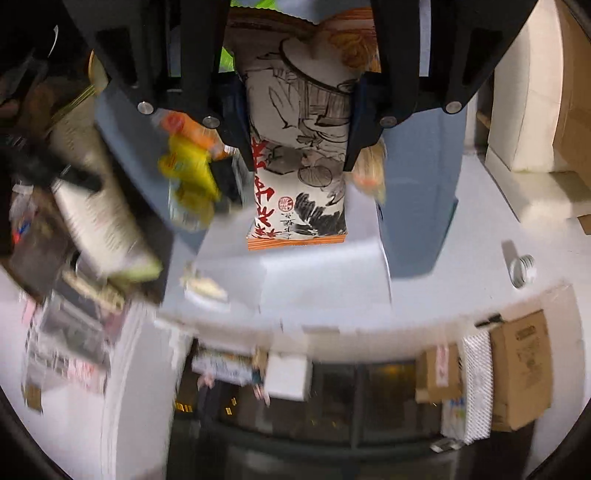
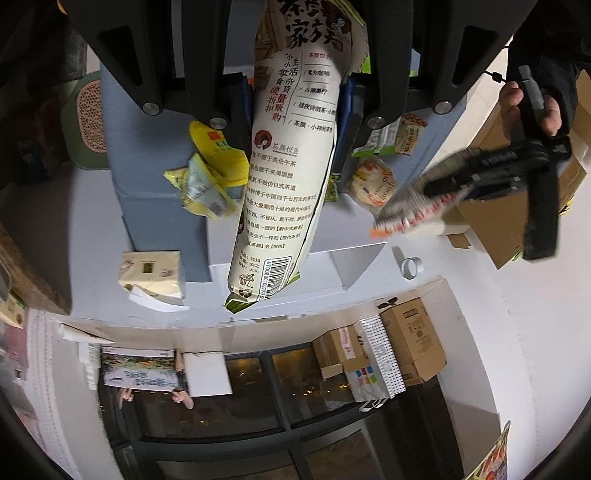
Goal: Organize snacks
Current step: 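Carry both bags into the white box and open both tools, then withdraw both tools from the box back over the pile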
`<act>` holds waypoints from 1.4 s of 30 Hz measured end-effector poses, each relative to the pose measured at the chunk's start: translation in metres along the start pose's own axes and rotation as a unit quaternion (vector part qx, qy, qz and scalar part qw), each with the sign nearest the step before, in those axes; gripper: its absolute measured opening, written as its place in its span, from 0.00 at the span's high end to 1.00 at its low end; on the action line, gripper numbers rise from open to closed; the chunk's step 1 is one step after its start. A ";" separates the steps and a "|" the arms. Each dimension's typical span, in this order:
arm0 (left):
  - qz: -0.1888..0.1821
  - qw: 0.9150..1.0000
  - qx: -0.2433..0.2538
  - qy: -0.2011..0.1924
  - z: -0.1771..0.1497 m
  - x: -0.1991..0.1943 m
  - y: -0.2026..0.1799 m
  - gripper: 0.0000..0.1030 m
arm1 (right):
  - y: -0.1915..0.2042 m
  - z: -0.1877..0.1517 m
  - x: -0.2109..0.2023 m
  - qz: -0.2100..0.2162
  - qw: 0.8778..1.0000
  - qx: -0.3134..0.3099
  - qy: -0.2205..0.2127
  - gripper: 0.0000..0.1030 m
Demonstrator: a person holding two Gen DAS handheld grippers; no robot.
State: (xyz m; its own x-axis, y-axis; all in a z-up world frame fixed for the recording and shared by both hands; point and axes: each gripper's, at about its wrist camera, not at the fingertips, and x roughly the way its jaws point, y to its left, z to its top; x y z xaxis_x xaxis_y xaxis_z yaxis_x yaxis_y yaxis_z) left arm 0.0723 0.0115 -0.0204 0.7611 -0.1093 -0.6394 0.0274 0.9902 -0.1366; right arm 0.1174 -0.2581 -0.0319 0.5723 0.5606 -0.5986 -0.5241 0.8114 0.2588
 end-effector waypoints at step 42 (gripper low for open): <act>-0.015 0.997 -0.058 -0.057 0.110 0.073 0.044 0.00 | -0.037 0.153 0.066 -0.045 0.995 -0.042 -0.078 0.00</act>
State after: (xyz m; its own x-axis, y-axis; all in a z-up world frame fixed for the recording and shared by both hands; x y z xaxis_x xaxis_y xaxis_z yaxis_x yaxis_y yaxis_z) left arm 0.2005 0.0563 0.0098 0.8299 -0.1220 -0.5444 -0.0190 0.9690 -0.2463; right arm 0.2711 -0.2255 0.0345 0.7066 0.5107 -0.4898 -0.5140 0.8462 0.1406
